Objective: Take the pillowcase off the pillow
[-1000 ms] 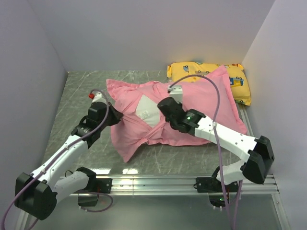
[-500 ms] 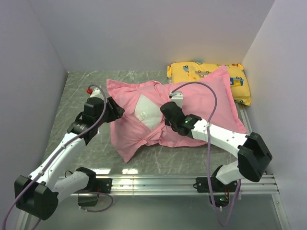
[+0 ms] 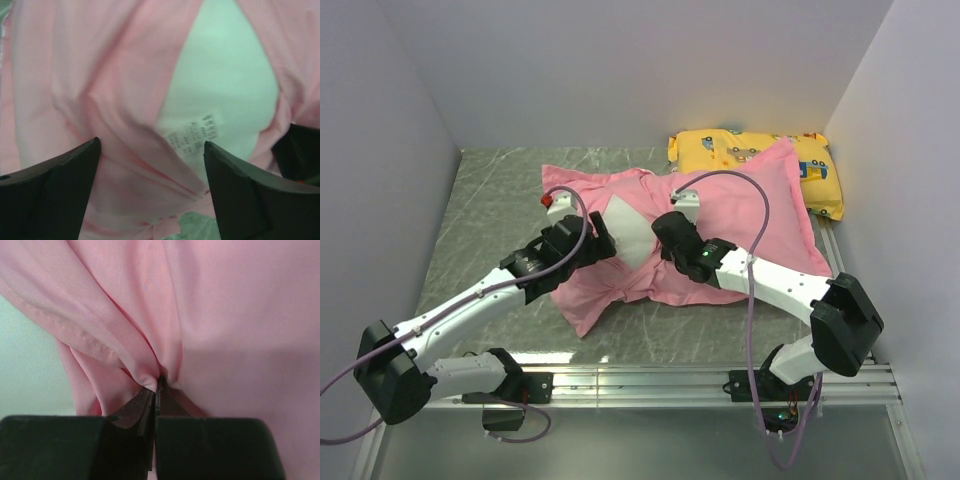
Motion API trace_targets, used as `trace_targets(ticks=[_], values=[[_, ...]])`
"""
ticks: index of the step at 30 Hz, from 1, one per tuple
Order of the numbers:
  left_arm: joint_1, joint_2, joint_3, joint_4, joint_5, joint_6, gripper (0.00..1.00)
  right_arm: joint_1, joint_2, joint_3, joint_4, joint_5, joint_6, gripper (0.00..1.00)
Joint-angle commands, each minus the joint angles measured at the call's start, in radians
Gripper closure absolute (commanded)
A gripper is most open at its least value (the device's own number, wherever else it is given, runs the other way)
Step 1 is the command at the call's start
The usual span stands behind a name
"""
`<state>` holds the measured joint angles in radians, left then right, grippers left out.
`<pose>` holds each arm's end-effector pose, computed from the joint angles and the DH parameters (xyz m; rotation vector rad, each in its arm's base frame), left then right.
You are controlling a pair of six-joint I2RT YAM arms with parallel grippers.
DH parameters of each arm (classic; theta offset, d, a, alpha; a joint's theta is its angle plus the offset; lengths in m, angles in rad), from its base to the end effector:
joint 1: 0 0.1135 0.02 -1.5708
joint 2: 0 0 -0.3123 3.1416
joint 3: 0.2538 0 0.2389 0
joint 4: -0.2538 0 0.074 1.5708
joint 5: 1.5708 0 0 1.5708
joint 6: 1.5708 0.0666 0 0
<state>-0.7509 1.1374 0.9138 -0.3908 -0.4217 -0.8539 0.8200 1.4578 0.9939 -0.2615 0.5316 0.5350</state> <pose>0.1924 -0.1423 0.3265 -0.3489 2.1350 -0.4815 0.2408 0.2086 0.2868 -0.0451 2.1831 0.1514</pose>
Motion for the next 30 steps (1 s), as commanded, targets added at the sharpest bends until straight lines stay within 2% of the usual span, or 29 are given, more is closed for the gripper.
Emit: trace_targets(ticks=[1,2,4,5,7,8,9,14,17,19,24,27,28,30], values=[[-0.002,-0.018,-0.022,-0.014,-0.115,-0.073,0.12,-0.001,0.027,-0.018,-0.022,-0.050,0.025,1.00],[-0.001,-0.022,-0.030,-0.005,-0.117,-0.065,0.29,-0.001,0.024,-0.021,-0.024,-0.044,0.022,1.00],[0.024,-0.022,-0.033,-0.014,-0.105,-0.045,0.50,-0.002,0.013,-0.023,-0.031,-0.033,0.017,1.00],[0.037,-0.018,-0.029,-0.037,-0.092,-0.040,0.71,-0.007,0.009,-0.027,-0.033,-0.028,0.016,1.00],[0.096,-0.025,-0.042,-0.028,-0.054,-0.014,0.83,-0.013,-0.003,-0.032,-0.033,-0.028,0.014,1.00],[0.122,-0.036,-0.053,-0.022,-0.013,-0.008,0.97,-0.016,-0.010,-0.040,-0.033,-0.024,0.013,1.00],[0.148,-0.057,-0.075,-0.016,0.004,0.001,0.99,-0.025,-0.014,-0.044,-0.035,-0.022,0.014,1.00],[0.353,-0.180,-0.156,-0.025,0.046,-0.008,1.00,-0.082,-0.060,-0.095,-0.027,-0.041,0.028,1.00],[0.473,-0.214,-0.268,0.021,0.115,-0.033,0.99,-0.122,-0.096,-0.136,-0.007,-0.064,0.034,1.00],[0.508,-0.208,-0.309,0.059,0.165,-0.059,1.00,-0.130,-0.117,-0.153,-0.002,-0.071,0.037,1.00],[0.510,-0.151,-0.463,0.240,0.308,-0.080,1.00,-0.117,-0.154,-0.143,-0.008,-0.100,-0.004,1.00],[0.509,-0.123,-0.519,0.332,0.330,-0.082,1.00,-0.053,-0.165,-0.083,-0.056,-0.056,-0.027,0.91],[0.509,-0.122,-0.527,0.342,0.328,-0.080,0.99,-0.035,-0.165,-0.037,-0.074,-0.033,-0.032,0.81],[0.509,-0.123,-0.544,0.365,0.334,-0.073,0.99,0.014,-0.157,0.017,-0.137,0.022,-0.047,0.67]])
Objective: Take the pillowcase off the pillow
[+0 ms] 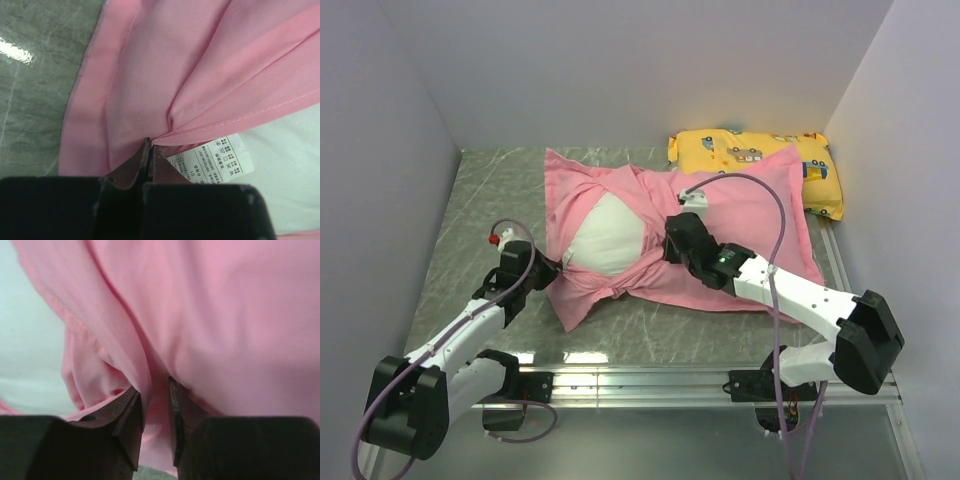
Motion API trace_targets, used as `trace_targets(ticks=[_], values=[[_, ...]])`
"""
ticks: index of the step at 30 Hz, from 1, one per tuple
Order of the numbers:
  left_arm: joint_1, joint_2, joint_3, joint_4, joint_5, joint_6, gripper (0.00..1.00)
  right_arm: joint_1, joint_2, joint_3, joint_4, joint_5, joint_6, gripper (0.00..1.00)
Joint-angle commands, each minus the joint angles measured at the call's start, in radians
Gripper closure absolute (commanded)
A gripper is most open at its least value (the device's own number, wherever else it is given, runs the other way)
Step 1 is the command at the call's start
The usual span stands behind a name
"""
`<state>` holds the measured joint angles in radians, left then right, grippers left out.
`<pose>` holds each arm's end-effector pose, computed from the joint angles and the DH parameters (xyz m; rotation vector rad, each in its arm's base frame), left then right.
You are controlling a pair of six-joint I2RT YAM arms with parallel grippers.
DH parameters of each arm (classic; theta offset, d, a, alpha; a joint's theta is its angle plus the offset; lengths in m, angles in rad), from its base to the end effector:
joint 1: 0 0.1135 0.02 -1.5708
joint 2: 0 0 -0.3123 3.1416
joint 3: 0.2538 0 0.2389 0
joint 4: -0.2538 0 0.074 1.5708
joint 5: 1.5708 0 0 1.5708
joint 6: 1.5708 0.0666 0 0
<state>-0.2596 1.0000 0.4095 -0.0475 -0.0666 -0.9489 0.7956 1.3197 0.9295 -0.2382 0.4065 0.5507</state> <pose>0.1844 -0.0444 0.2137 -0.8036 2.1258 -0.5877 0.2207 0.1876 0.3041 -0.0385 2.1598 0.3362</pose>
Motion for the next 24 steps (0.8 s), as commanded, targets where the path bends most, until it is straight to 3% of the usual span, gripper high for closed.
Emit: trace_targets(ticks=[1,4,7,11,19,24], values=[[0.017,0.009,-0.041,0.023,-0.015,0.022,1.00,0.053,-0.019,0.132,-0.180,0.159,-0.069,0.54],[0.016,-0.011,-0.044,0.026,-0.010,0.036,1.00,0.093,-0.014,0.239,-0.251,0.198,-0.084,0.39],[0.016,-0.034,-0.041,0.028,-0.002,0.047,1.00,0.145,-0.020,0.342,-0.294,0.218,-0.106,0.32],[0.014,-0.057,-0.040,0.021,0.004,0.055,0.99,0.240,0.016,0.469,-0.279,0.170,-0.166,0.30],[0.013,-0.066,-0.034,0.017,0.005,0.061,1.00,0.343,0.438,0.800,-0.394,0.091,-0.241,0.30],[0.013,-0.060,-0.028,0.008,0.004,0.055,1.00,0.332,0.614,0.844,-0.460,0.129,-0.189,0.22]])
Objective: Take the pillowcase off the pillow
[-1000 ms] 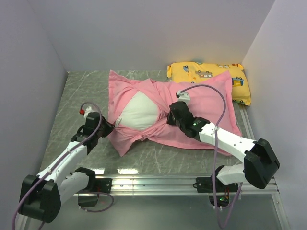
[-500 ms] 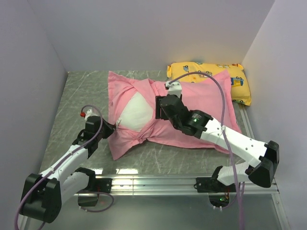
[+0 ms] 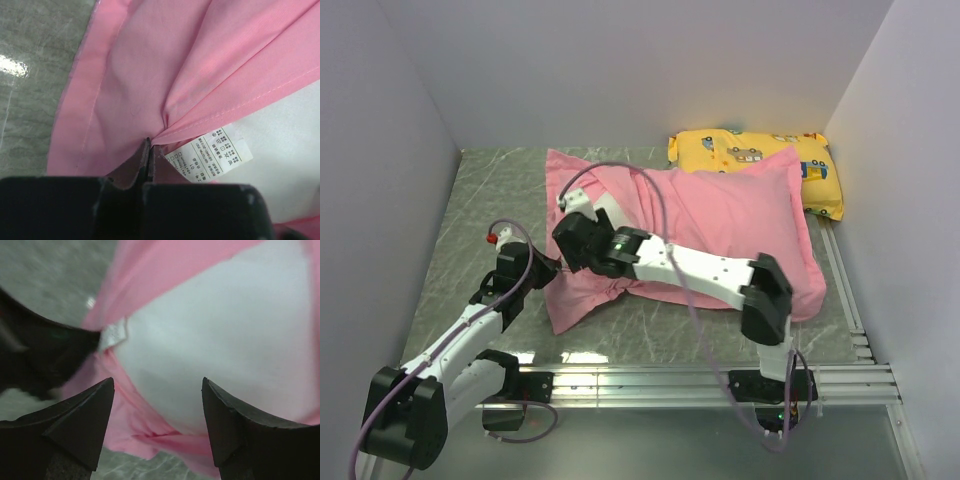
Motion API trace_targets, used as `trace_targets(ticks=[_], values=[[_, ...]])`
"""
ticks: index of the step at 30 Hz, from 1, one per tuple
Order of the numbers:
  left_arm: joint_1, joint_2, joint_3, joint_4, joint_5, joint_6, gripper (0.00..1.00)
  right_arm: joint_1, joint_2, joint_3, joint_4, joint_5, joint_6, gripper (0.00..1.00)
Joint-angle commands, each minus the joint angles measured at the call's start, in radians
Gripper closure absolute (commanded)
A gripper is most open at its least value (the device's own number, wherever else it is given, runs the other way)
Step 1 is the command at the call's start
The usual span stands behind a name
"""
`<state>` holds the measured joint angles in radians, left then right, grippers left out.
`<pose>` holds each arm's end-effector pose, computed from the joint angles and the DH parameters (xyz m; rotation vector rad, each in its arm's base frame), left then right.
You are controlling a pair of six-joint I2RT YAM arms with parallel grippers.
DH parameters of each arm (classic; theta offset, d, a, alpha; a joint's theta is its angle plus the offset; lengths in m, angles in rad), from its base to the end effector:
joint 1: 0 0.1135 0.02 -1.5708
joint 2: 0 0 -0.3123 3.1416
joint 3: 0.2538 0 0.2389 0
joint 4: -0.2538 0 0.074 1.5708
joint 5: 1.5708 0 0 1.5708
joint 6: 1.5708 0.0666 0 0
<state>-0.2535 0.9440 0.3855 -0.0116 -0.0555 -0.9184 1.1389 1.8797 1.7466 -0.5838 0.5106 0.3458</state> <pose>0.1781 -0.0423 0.2189 -0.7514 2.0738 -0.6158 0.2186 0.3966 0.3530 -0.6024 2.1079 0.2508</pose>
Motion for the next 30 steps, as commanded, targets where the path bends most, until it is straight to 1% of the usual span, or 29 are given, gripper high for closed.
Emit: trace_targets(ticks=[1,5,8,9,11,12,13,14,15,16,17,18,19,21,23,26,27,29,30], values=[[0.007,-0.007,-0.004,-0.030,-0.006,0.024,1.00,-0.014,0.059,0.004,-0.108,0.023,0.025,0.18],[0.007,-0.016,-0.007,-0.031,-0.009,0.023,0.99,-0.033,0.071,-0.059,-0.045,0.003,0.048,0.09],[0.007,-0.024,-0.011,-0.031,-0.006,0.023,0.99,-0.048,0.127,-0.048,-0.050,-0.001,0.056,0.08],[0.007,-0.025,-0.013,-0.031,-0.006,0.021,1.00,-0.063,0.150,-0.052,-0.031,-0.027,0.055,0.08],[0.007,-0.028,-0.013,-0.034,-0.004,0.026,1.00,-0.083,0.171,-0.055,-0.025,-0.049,0.059,0.19],[0.007,-0.031,-0.011,-0.036,-0.006,0.026,1.00,-0.100,0.179,-0.065,-0.013,-0.079,0.064,0.30],[0.007,-0.031,-0.008,-0.042,-0.006,0.029,1.00,-0.137,0.179,-0.074,-0.002,-0.108,0.064,0.63],[0.007,-0.031,-0.005,-0.048,-0.004,0.032,1.00,-0.165,0.177,-0.084,0.007,-0.141,0.065,0.81],[0.007,-0.028,-0.004,-0.053,-0.007,0.035,0.99,-0.188,0.162,-0.108,0.028,-0.170,0.071,0.93],[0.008,-0.030,0.003,-0.057,-0.012,0.039,1.00,-0.238,0.145,-0.130,0.047,-0.243,0.076,1.00],[0.007,-0.027,0.004,-0.070,-0.017,0.041,0.99,-0.261,0.121,-0.157,0.070,-0.273,0.079,1.00],[0.008,-0.028,0.007,-0.076,-0.021,0.044,1.00,-0.283,0.063,-0.189,0.125,-0.308,0.096,1.00],[0.008,-0.030,0.010,-0.086,-0.033,0.047,0.99,-0.333,0.030,-0.258,0.157,-0.370,0.105,1.00],[0.010,-0.034,0.010,-0.099,-0.050,0.044,1.00,-0.379,-0.061,-0.358,0.244,-0.414,0.148,1.00],[0.013,-0.036,0.012,-0.105,-0.061,0.049,1.00,-0.422,-0.111,-0.407,0.285,-0.446,0.180,1.00],[0.016,-0.031,0.030,-0.110,-0.043,0.059,1.00,-0.420,-0.172,-0.475,0.349,-0.445,0.197,1.00],[0.016,-0.031,0.039,-0.100,-0.026,0.075,1.00,-0.400,-0.194,-0.505,0.399,-0.449,0.211,1.00],[0.013,-0.033,0.082,-0.103,0.023,0.096,0.99,-0.366,-0.202,-0.519,0.426,-0.423,0.220,1.00],[0.004,-0.036,0.101,-0.111,0.026,0.104,0.98,-0.335,-0.195,-0.510,0.426,-0.381,0.225,1.00]])
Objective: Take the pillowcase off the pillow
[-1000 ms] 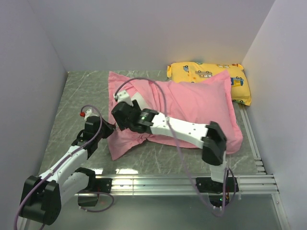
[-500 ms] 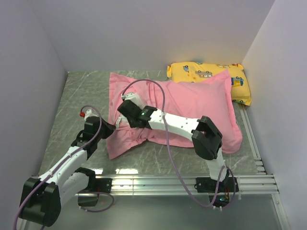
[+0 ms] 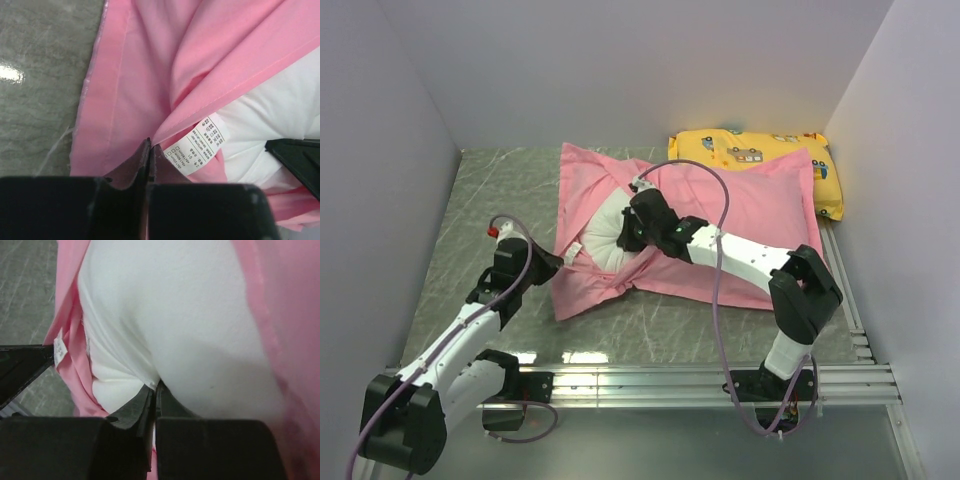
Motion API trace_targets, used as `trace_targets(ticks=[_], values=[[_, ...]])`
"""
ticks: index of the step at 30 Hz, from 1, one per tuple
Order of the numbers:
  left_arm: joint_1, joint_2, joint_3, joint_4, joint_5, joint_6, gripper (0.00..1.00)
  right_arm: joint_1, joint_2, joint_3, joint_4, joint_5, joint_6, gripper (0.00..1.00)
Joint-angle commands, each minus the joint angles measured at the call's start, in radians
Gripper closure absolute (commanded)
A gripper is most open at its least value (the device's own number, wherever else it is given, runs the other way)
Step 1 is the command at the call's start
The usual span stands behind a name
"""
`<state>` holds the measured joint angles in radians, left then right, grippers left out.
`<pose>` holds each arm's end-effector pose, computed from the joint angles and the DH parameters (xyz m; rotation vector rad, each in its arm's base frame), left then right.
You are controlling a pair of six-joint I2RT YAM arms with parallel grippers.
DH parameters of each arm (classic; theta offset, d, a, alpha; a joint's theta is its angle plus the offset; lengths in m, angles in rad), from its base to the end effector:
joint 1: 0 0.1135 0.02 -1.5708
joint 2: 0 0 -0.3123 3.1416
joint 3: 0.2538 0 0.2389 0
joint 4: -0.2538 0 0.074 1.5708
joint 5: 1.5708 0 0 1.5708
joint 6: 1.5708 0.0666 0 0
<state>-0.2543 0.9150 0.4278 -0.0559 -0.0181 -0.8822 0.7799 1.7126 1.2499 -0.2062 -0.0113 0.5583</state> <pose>0.1768 -0.0447 0.2331 -0.6851 2.0740 -0.6468 0.2897 0.2875 0.2859 -0.2655 2.3290 0.7144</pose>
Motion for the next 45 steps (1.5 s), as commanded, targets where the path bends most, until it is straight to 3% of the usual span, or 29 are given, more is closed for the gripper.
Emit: trace_targets(ticks=[1,6,10,15,23,25,27,28,30,31,34,45], values=[[-0.003,-0.022,0.093,-0.093,-0.013,0.072,0.92,0.035,-0.024,-0.009,0.050,0.158,0.012,1.00],[-0.075,-0.061,0.199,-0.199,-0.075,0.077,0.68,0.056,-0.013,0.006,0.071,0.201,0.034,1.00],[-0.151,-0.058,0.244,-0.239,-0.128,0.051,0.29,0.071,-0.005,0.031,0.065,0.247,0.034,1.00],[-0.331,-0.022,0.240,-0.275,-0.249,-0.061,0.21,0.082,0.004,0.051,0.053,0.287,0.035,1.00],[-0.362,0.102,0.169,-0.197,-0.347,-0.192,0.13,0.108,0.004,0.083,0.024,0.321,0.020,1.00],[-0.362,0.155,0.184,-0.188,-0.356,-0.189,0.16,0.114,-0.002,0.085,0.018,0.333,0.017,1.00],[-0.364,0.177,0.187,-0.183,-0.355,-0.179,0.29,0.114,-0.011,0.083,0.010,0.339,0.009,1.00],[-0.362,0.183,0.183,-0.177,-0.347,-0.175,0.55,0.114,-0.018,0.082,0.005,0.352,0.008,1.00],[-0.362,0.171,0.158,-0.174,-0.329,-0.175,0.89,0.104,-0.030,0.085,0.001,0.366,-0.004,1.00],[-0.364,0.165,0.146,-0.176,-0.327,-0.178,0.93,0.096,-0.031,0.091,-0.004,0.364,-0.008,1.00],[-0.361,0.130,0.101,-0.193,-0.332,-0.187,0.99,0.072,-0.033,0.137,-0.033,0.385,-0.032,1.00],[-0.327,-0.027,-0.027,-0.269,-0.315,-0.216,0.99,-0.034,-0.050,0.304,-0.136,0.441,-0.093,1.00]])
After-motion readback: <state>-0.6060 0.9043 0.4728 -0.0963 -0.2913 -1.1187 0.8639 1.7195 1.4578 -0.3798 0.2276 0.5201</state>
